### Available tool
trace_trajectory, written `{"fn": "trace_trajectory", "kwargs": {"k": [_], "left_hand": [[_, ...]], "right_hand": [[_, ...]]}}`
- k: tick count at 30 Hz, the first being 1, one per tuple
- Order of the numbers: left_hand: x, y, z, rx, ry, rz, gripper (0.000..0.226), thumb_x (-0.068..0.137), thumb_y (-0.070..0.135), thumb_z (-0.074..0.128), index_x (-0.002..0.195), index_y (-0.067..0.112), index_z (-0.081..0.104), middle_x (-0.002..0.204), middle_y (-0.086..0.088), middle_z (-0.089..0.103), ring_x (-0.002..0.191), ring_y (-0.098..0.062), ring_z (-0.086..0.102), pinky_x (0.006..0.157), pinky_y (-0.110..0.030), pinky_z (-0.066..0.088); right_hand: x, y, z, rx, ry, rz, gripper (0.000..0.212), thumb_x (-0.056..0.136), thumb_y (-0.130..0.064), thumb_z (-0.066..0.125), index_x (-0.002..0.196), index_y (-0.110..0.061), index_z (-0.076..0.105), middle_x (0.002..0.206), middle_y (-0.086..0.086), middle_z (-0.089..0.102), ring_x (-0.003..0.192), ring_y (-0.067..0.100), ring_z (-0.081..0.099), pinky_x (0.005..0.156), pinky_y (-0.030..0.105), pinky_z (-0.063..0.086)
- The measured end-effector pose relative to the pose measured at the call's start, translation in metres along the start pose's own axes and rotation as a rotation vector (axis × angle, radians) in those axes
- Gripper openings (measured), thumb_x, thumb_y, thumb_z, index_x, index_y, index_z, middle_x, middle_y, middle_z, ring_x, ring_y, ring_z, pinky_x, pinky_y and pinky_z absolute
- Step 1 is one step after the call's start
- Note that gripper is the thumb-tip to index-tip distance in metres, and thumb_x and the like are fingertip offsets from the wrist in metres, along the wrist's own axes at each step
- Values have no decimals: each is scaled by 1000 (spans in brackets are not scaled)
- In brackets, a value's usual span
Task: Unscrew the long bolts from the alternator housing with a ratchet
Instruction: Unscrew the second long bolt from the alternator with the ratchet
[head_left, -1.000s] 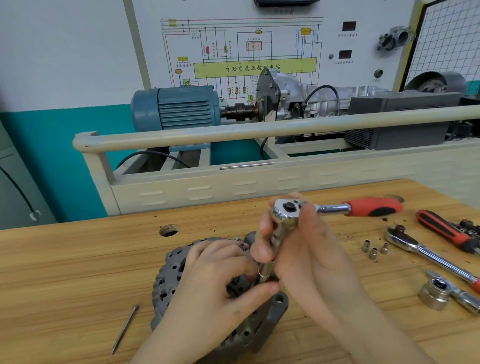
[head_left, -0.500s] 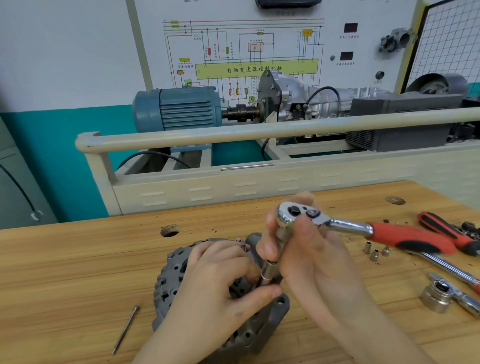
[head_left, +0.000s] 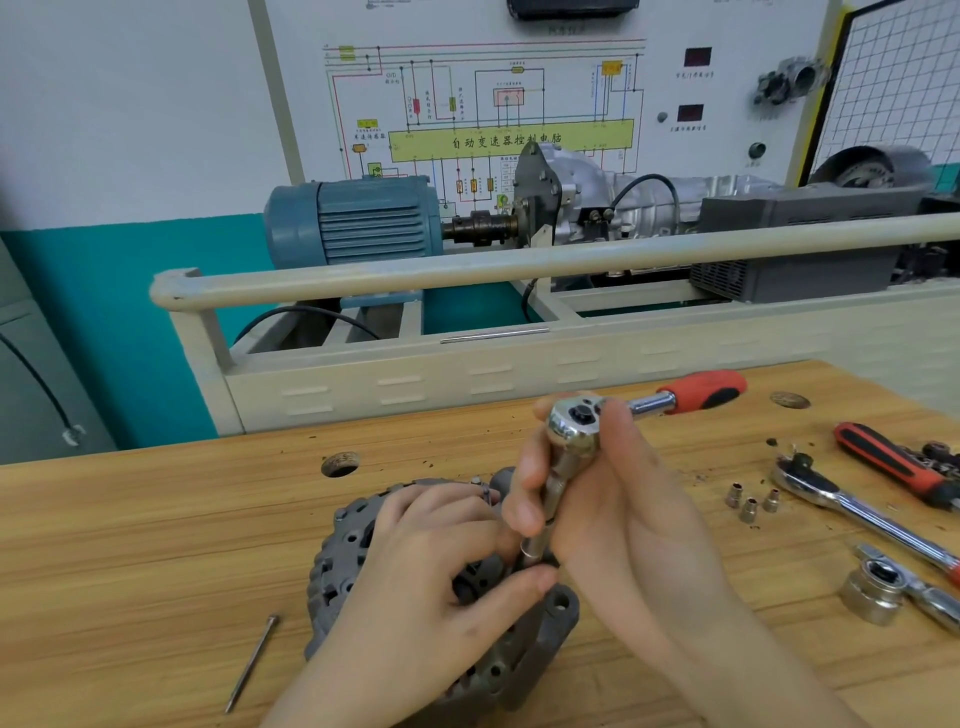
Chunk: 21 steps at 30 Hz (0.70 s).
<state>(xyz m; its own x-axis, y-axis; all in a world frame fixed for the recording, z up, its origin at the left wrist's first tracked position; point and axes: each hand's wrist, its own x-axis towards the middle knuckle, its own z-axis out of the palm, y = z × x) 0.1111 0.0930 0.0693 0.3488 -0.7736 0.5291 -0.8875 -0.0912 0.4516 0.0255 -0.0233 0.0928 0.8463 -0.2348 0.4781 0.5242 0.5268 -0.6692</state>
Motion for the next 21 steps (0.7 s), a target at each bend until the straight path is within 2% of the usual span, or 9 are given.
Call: {"fn": "trace_trajectory", "kwargs": {"k": [5,10,15,21], "left_hand": [[2,-1,2,32,7,-9,50,66,69,42,65,25,65,85,15,66,110,11,41,96,-9,14],[3,1,2,19,24,-19,29,64,71,44,57,42,43,74,15,61,106,7,45,95,-10,16],[2,0,1,25,23,-29,53,63,73,41,68,25,64,83,12,65,107,7,44,95,-8,15],[3,1,1,18,14,-30,50,64,71,39,70,27,62,82,9,63,105,8,45,97,-11,16]], "right_hand": [[2,-1,0,-28,5,-50,32,61,-42,80,79,-19,67,70,2,64,54,13,57,57,22,48],[0,-3,1,-30,8,-75,30,54,-34,87,73,-24,65,69,1,64,53,13,58,56,22,49],[1,-2,2,0,-14,-56,28,61,-39,81,78,-22,65,68,3,63,54,14,57,55,23,48],[2,-1,2,4,-21,-44,29,62,-39,81,79,-21,65,67,3,62,53,15,57,55,24,48]]}}
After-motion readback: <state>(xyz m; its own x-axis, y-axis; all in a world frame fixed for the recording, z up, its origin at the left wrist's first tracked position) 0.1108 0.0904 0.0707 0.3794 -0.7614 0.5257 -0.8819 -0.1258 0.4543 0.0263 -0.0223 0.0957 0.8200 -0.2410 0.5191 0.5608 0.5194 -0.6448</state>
